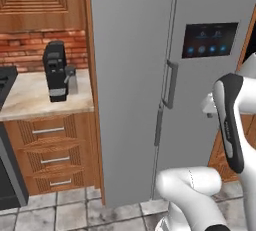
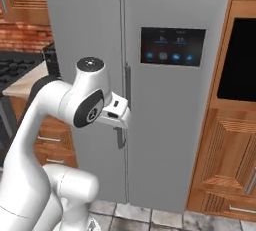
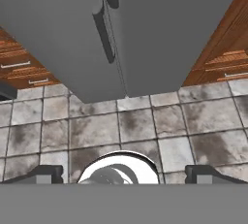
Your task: Take the lemon wedge from the fridge and place it on the plate with fish on the dining counter.
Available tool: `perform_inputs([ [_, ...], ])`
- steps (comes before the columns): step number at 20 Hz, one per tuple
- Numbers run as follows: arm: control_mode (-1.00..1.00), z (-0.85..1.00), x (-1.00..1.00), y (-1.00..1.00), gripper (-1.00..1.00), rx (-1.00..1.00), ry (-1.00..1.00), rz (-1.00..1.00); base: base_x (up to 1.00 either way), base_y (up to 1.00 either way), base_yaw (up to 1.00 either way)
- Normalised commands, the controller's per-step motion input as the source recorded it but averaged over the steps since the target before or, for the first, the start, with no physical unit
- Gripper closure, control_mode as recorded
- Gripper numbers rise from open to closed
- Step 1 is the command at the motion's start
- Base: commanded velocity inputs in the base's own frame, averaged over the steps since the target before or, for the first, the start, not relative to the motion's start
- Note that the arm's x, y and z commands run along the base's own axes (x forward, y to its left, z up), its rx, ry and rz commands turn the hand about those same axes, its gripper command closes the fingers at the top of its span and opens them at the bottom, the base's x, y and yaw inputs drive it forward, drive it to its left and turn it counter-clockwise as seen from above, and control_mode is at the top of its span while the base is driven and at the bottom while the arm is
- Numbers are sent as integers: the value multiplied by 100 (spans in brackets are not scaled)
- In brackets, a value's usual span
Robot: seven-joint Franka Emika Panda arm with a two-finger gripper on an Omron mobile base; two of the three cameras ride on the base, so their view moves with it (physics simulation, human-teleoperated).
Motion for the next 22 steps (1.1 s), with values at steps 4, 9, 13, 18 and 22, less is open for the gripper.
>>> perform_inputs([
  [4, 100, 0, 0, 0, -100, 0, 0, 0, -28, -66, -5],
  [9, 100, 0, 0, 0, -100, 0, 0, 0, 15, -56, -2],
  [13, 100, 0, 0, 0, -100, 0, 0, 0, 60, -28, 0],
  [18, 100, 0, 0, 0, -100, 0, 0, 0, 61, -22, 0],
  [22, 100, 0, 0, 0, -100, 0, 0, 0, -47, -21, -1],
])
